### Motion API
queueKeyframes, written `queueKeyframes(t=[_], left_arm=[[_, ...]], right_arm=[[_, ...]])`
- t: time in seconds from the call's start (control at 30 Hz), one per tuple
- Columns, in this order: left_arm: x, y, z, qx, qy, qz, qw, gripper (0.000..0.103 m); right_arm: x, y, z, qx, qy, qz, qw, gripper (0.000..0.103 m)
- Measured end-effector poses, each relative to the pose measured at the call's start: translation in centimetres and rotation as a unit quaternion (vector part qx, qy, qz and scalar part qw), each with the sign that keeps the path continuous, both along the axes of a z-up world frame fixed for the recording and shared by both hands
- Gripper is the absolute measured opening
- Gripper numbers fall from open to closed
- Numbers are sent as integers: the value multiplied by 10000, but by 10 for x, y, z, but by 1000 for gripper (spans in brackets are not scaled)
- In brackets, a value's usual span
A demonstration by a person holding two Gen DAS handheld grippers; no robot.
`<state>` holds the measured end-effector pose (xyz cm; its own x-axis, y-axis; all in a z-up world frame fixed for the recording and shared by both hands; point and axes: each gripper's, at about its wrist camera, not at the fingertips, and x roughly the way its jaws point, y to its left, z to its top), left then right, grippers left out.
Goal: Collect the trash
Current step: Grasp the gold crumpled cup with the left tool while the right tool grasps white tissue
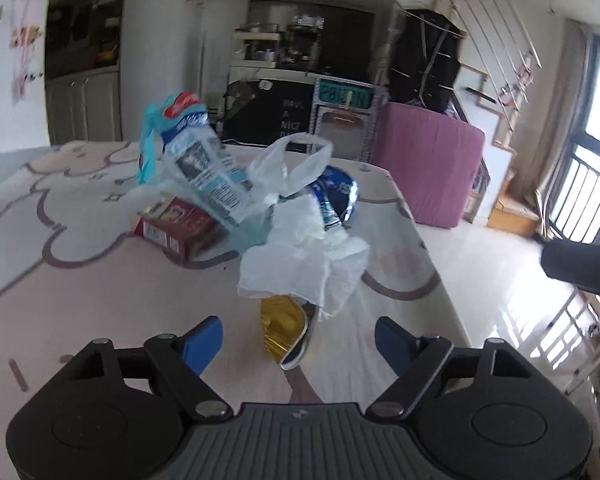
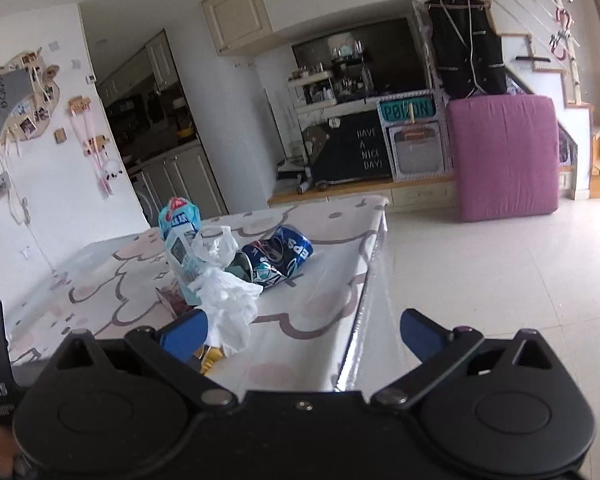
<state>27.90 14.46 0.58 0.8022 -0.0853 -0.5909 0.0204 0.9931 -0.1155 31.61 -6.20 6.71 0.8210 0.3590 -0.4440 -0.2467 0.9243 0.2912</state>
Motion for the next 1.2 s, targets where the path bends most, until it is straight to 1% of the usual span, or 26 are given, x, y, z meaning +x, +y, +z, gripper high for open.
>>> queueKeyframes(t=[0.03, 0.17, 0.2, 0.27, 0.33, 0.4, 0.47, 0.53, 0.6, 0.67, 0.7, 0.8, 0.83, 0.87, 0.9, 0.97, 1.03, 1.07, 1.1, 1.13, 1.17, 1.2], left_arm=[[2, 1, -5, 19, 13, -28, 10000, 81], [11, 7, -20, 4, -6, -88, 10000, 73], [12, 7, -23, 4, -47, -135, 9999, 72], [13, 6, -27, -10, -127, -311, 9994, 64], [14, 4, -31, -20, -168, -451, 9988, 62], [16, 4, -32, 2, -172, -499, 9986, 60], [17, 5, -34, -24, -175, -500, 9986, 58], [18, 9, -34, -172, -177, -497, 9985, 58], [19, 15, -35, -330, -202, -475, 9981, 57], [20, 18, -35, -414, -187, -443, 9980, 51], [21, 19, -35, -434, -177, -439, 9979, 50], [19, 18, -34, -457, -254, -511, 9973, 46], [19, 17, -34, -461, -249, -522, 9973, 45], [20, 17, -34, -462, -220, -509, 9974, 41], [21, 18, -35, -466, -176, -476, 9976, 39], [22, 20, -36, -520, -125, -442, 9976, 37], [22, 20, -36, -509, -126, -427, 9977, 36], [22, 20, -36, -514, -124, -427, 9977, 36], [22, 20, -36, -517, -124, -426, 9977, 36], [22, 20, -36, -514, -124, -422, 9977, 36], [22, 20, -36, -506, -124, -416, 9978, 36], [22, 20, -36, -508, -126, -420, 9977, 36]], right_arm=[[6, 5, -1, -36, 17, 29, 10000, 103], [32, 26, -3, -23, 149, 334, 9993, 103], [39, 31, -3, -10, 190, 392, 9990, 103], [53, 43, -4, -25, 281, 530, 9982, 103], [67, 56, -6, -86, 372, 652, 9971, 103], [82, 70, -8, -158, 519, 774, 9955, 103], [98, 82, -14, -245, 785, 895, 9926, 103], [111, 91, -22, -277, 1045, 874, 9903, 102], [124, 97, -30, -119, 1364, 872, 9867, 102], [135, 101, -38, 166, 1702, 839, 9817, 99], [140, 103, -41, 334, 1828, 836, 9790, 98], [149, 110, -48, 685, 2021, 858, 9732, 98], [150, 113, -50, 766, 2019, 927, 9720, 95], [151, 118, -51, 803, 2014, 1034, 9707, 93], [152, 123, -53, 760, 2017, 1130, 9699, 90], [152, 135, -56, 442, 2002, 1241, 9709, 83], [151, 146, -58, -31, 1923, 1313, 9725, 69], [149, 150, -57, -249, 1798, 1326, 9744, 66], [148, 153, -57, -409, 1740, 1348, 9746, 61], [146, 155, -57, -561, 1675, 1359, 9748, 53], [145, 157, -57, -708, 1610, 1348, 9751, 47], [143, 158, -57, -830, 1559, 1332, 9752, 32]])
